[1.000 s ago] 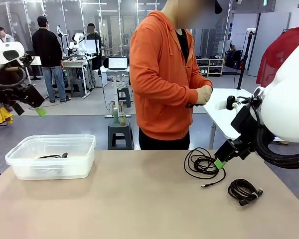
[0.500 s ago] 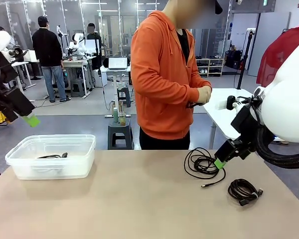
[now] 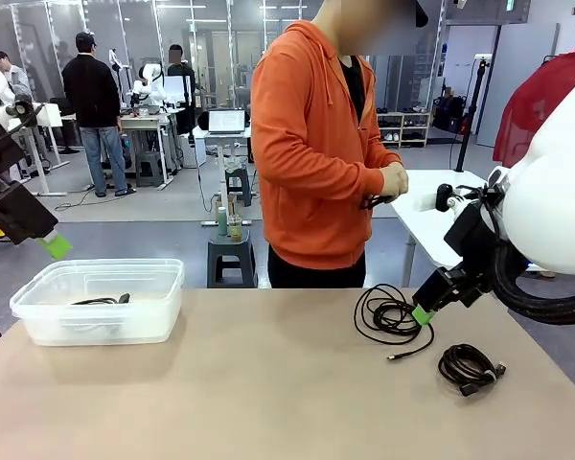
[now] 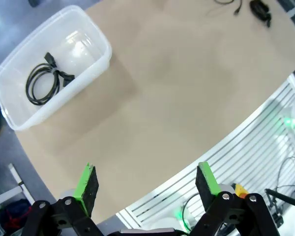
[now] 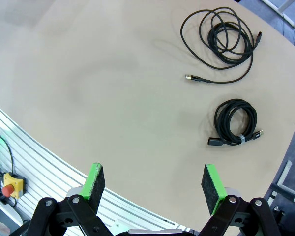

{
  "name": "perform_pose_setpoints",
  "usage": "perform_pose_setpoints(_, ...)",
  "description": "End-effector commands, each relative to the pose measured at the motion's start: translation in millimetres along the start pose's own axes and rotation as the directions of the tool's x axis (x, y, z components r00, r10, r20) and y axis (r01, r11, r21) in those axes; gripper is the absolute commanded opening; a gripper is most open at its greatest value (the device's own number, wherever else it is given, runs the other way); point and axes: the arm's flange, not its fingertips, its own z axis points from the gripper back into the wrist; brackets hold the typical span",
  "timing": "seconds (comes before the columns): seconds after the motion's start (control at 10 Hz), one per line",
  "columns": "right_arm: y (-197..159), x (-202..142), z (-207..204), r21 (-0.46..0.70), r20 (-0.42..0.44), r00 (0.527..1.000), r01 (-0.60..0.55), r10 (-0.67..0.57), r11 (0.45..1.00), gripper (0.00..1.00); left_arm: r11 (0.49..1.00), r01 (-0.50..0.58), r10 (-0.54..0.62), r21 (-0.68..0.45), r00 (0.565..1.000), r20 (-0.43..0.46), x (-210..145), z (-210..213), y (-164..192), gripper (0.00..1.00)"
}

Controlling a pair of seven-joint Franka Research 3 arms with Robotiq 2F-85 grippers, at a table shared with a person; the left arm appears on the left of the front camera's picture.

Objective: Organize and store the cables.
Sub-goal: Place the Power Cable into the Organizing box.

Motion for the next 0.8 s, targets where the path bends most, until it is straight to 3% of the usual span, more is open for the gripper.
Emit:
perform_pose_setpoints(0.0, -0.9, -1.3, -0.1, -0.006, -0.005, 1.0, 0.008, -0.008, 1.0, 1.0, 1.0, -0.004, 0.004, 0.001, 1.0, -0.002, 1.5, 6.9, -4.5, 1.0)
perform_pose_setpoints(0.7, -0.9, -1.3, -0.1, -0.006, -0.005, 1.0, 0.008, -0.008, 1.0, 1.0, 1.0, -0.004, 0.004, 0.001, 1.0, -0.002, 1.5, 6.9, -4.5, 1.0)
